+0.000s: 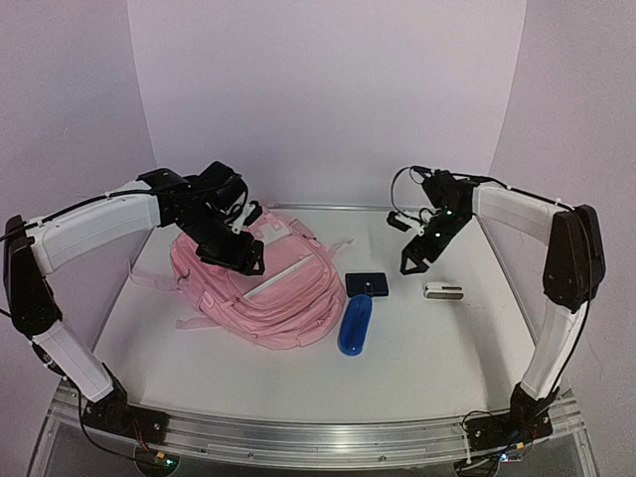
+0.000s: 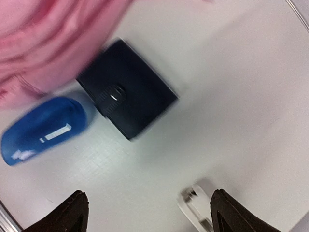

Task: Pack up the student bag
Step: Pick up the stationery from the center of the board.

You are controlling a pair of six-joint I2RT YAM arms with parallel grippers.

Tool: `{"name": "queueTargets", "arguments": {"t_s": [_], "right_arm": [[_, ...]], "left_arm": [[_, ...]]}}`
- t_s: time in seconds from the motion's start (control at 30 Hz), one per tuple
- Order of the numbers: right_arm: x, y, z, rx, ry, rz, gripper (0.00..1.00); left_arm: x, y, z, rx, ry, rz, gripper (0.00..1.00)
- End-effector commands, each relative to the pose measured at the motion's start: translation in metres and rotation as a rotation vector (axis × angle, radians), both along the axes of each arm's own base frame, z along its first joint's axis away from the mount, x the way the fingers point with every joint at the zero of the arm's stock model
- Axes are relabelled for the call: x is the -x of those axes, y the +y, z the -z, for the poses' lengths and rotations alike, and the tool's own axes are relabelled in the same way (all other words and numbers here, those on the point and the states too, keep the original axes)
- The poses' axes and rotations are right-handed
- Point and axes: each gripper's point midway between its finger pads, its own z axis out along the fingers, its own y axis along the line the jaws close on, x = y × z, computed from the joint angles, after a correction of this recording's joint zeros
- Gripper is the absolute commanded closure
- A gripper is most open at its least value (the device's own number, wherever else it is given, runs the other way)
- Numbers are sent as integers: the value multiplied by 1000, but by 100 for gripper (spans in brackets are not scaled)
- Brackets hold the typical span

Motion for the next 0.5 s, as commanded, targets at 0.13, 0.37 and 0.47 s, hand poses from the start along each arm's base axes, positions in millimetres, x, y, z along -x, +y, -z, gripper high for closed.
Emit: {"name": "queueTargets", "arguments": {"t_s": [0.13, 0.37, 0.47], "right_arm": [[-11, -117, 38, 269, 58, -198, 15], [-12, -124, 62, 293, 95, -307, 16], [-11, -128, 74, 317, 114, -332, 17]], "left_arm": [[-7, -22, -13, 53, -15, 73, 23], [-13, -31, -12, 62, -7, 79, 23], [-14, -33, -11, 62, -6, 75, 23]]}}
